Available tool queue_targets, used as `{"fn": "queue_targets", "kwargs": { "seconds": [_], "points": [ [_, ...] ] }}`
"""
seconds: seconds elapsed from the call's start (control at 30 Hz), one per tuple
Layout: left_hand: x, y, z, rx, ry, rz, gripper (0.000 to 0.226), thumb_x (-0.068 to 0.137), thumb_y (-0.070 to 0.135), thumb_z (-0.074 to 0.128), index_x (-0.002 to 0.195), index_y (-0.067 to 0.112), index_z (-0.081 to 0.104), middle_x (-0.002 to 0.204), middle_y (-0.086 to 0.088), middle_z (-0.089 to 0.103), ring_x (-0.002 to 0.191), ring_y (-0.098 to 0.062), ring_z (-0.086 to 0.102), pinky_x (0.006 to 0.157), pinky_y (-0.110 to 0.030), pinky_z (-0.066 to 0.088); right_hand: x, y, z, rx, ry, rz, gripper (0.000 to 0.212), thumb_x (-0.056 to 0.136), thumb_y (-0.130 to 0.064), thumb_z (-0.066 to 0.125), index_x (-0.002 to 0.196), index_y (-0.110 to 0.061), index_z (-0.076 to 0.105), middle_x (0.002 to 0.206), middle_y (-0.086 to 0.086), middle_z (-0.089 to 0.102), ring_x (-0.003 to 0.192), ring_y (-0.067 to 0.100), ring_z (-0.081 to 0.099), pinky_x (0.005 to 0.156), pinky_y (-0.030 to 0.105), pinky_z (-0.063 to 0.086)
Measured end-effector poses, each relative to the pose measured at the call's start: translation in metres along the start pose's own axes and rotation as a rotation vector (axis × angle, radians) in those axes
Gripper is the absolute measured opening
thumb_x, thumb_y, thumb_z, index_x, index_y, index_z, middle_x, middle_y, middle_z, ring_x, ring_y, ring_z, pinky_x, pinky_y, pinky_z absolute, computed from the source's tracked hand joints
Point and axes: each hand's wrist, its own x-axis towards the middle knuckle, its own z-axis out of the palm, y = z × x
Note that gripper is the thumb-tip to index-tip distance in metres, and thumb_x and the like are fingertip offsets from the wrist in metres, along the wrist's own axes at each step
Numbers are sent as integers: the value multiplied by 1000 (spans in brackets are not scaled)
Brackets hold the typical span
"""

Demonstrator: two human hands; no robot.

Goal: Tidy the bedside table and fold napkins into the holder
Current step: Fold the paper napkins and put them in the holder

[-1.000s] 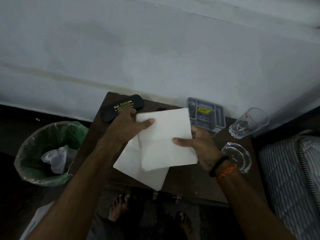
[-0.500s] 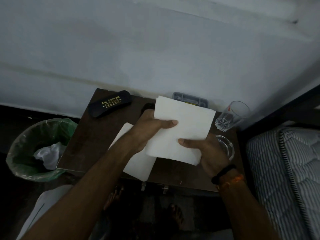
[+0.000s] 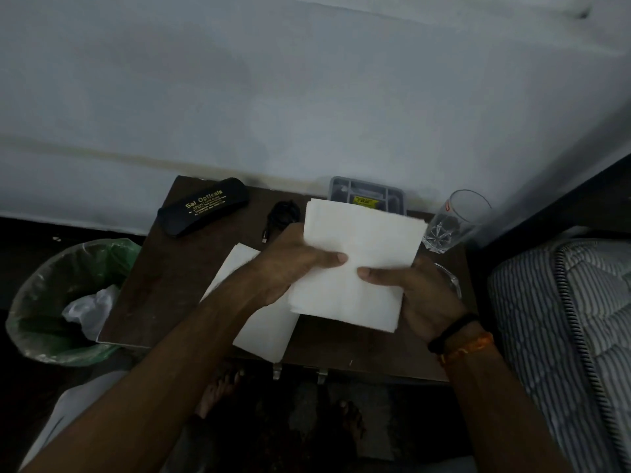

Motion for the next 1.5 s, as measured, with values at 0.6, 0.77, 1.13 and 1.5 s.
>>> {"fn": "queue_targets", "kwargs": {
  "seconds": [0.6, 0.77, 1.13, 1.5],
  "points": [
    [22, -19, 18, 215, 169, 183, 48, 87, 9, 69, 128, 27, 53, 122, 6, 60, 117, -11, 55, 98, -37, 50, 23, 8, -13, -162, 159, -225, 54, 72, 10, 77, 111, -27, 66, 117, 4, 71, 110, 18, 67, 90, 38, 56],
    [21, -22, 22, 254, 230, 190, 48, 87, 9, 69, 131, 19, 54, 125, -3, 61, 120, -19, 56, 99, -46, 51, 23, 11, -17, -253, 226, -271, 49, 71, 9, 78, 106, -24, 68, 107, -3, 72, 96, 5, 70, 80, 26, 58],
    [27, -42, 28, 346, 194, 146, 51, 86, 13, 71, 134, 16, 53, 127, -5, 62, 119, -20, 58, 99, -46, 52, 26, 20, -28, -376, 180, -154, 61, 68, 12, 79, 123, -9, 64, 111, 4, 71, 98, 11, 66, 73, 17, 57],
    [31, -45, 31, 328, 201, 167, 53, 87, 15, 70, 137, 16, 51, 127, -6, 61, 120, -22, 57, 95, -49, 54, 29, 19, -30, -343, 205, -175, 52, 71, 7, 79, 113, -21, 65, 102, -9, 70, 94, 2, 65, 80, 22, 58]
  ]
}}
